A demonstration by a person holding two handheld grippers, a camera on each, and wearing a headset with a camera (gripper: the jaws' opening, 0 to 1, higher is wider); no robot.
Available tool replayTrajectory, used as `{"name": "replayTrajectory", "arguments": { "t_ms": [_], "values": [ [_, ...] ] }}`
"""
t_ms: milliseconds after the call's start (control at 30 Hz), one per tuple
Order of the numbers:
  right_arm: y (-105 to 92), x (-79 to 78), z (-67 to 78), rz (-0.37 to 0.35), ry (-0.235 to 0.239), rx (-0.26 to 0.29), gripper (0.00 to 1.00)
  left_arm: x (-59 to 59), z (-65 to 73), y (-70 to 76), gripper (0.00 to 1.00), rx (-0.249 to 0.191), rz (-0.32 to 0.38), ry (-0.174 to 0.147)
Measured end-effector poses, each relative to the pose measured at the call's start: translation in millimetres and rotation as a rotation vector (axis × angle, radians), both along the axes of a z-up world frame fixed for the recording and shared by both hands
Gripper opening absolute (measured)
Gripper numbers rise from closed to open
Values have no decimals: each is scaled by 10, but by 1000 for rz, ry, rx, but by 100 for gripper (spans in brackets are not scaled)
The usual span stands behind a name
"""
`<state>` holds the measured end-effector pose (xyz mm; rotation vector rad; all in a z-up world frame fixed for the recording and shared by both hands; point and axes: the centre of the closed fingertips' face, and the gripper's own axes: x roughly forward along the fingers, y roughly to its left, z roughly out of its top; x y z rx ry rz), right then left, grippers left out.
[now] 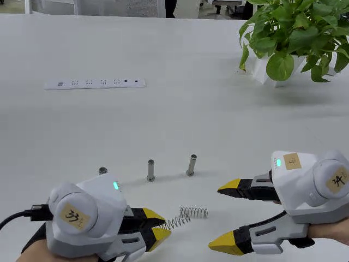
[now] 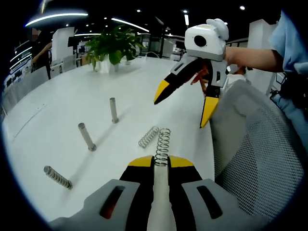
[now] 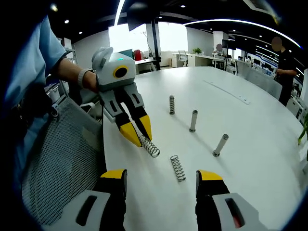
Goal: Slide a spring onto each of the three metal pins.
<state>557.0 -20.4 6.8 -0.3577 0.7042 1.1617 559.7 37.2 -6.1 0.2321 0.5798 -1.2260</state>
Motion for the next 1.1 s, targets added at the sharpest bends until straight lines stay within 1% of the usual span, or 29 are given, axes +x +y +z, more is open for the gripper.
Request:
{"name": "replayTrajectory", "arguments": {
  "t_ms": [167, 267, 400, 533, 600, 667, 733, 833, 1100],
  "values": [
    [54, -59, 51, 38, 13, 13, 42, -71, 74, -41, 7, -9, -52, -13],
    [80, -91, 93, 62, 19, 27, 37, -105, 90, -50, 7, -10, -75, -16],
    [113, -139, 106, 92, 34, 34, 29, -137, 103, -70, 7, -16, -100, -16],
    [160, -194, 86, 127, 48, 29, 25, -153, 120, -93, 7, -24, -117, -17],
    [185, -203, 92, 134, 51, 38, 23, -161, 125, -103, 7, -28, -124, -17],
    [205, -213, 96, 138, 58, 45, 21, -167, 126, -109, 7, -30, -131, -17],
    [238, -219, 114, 133, 75, 67, 19, -175, 130, -115, 7, -31, -138, -20],
    [245, -220, 102, 138, 80, 67, 15, -173, 129, -116, 7, -34, -137, -21],
    [269, -232, 94, 148, 94, 67, 9, -201, 144, -129, 7, -41, -157, -23]
  ]
}}
